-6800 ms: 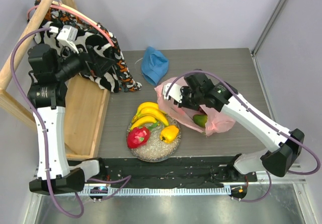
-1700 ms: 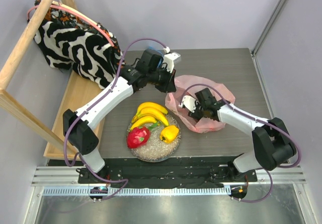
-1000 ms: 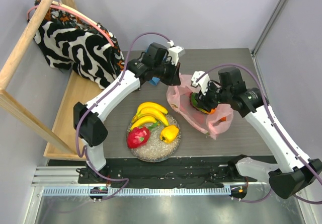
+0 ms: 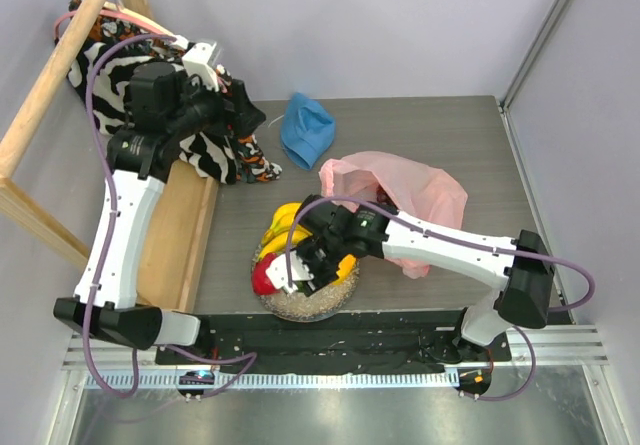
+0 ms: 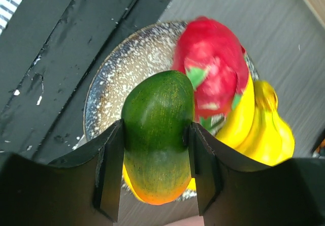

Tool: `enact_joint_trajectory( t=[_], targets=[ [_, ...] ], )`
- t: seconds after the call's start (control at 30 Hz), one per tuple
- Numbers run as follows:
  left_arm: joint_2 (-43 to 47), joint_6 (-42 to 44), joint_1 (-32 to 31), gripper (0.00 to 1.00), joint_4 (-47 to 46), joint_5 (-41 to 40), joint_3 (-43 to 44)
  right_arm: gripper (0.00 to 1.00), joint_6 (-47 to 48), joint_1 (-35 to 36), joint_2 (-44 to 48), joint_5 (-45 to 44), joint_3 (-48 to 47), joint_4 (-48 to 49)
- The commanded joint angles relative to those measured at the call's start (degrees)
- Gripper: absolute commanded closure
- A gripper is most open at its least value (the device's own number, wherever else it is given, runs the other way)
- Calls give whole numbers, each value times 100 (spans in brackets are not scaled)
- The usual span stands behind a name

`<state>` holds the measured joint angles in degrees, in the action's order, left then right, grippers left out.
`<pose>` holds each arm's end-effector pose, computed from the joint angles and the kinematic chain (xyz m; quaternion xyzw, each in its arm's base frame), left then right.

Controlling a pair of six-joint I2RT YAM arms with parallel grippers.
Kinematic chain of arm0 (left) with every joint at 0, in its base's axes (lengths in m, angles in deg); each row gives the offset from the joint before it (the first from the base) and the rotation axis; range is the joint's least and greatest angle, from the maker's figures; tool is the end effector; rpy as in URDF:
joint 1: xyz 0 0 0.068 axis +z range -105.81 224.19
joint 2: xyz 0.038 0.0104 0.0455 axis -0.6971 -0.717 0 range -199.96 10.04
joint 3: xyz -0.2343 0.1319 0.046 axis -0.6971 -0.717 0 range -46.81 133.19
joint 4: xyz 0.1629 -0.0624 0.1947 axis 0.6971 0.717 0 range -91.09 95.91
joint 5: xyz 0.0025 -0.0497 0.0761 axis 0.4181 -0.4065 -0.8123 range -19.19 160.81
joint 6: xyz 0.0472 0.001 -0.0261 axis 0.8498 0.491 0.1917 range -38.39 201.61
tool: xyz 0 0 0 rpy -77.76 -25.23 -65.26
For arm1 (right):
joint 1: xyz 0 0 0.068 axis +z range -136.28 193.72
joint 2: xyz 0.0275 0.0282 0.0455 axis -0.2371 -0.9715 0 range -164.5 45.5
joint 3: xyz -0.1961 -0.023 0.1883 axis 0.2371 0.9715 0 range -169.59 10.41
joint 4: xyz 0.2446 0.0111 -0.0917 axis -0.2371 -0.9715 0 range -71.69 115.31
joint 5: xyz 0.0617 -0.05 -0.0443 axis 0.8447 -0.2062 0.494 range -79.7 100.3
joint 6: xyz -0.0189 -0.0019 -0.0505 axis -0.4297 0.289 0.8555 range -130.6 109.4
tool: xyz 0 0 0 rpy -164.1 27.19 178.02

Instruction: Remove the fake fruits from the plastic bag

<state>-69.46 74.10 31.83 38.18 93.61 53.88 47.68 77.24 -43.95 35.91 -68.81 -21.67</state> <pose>0.2707 -0.0733 0.4844 0.1496 0.7878 -0.2569 0.5394 0.1319 0.2993 0.3039 -0.8478 0.4003 0.2250 0.2652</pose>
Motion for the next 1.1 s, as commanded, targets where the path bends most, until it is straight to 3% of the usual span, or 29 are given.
enact_joint_trajectory(
  t=[0.0,0.47,0.8,1.07],
  targets=[
    [504,-146,303,15,-235,233,-294,82,851,370,191,32,284,725],
    [1666,-699,1210,16,-437,804,-1420,79,2231,775,-257,392,1101,1279],
    [1772,-945,1763,17,-560,1076,-1666,78,3137,775,-573,270,1471,1973],
    [1684,-1033,1851,18,-604,1164,-1710,68,3199,766,-776,313,1532,2289]
  ],
)
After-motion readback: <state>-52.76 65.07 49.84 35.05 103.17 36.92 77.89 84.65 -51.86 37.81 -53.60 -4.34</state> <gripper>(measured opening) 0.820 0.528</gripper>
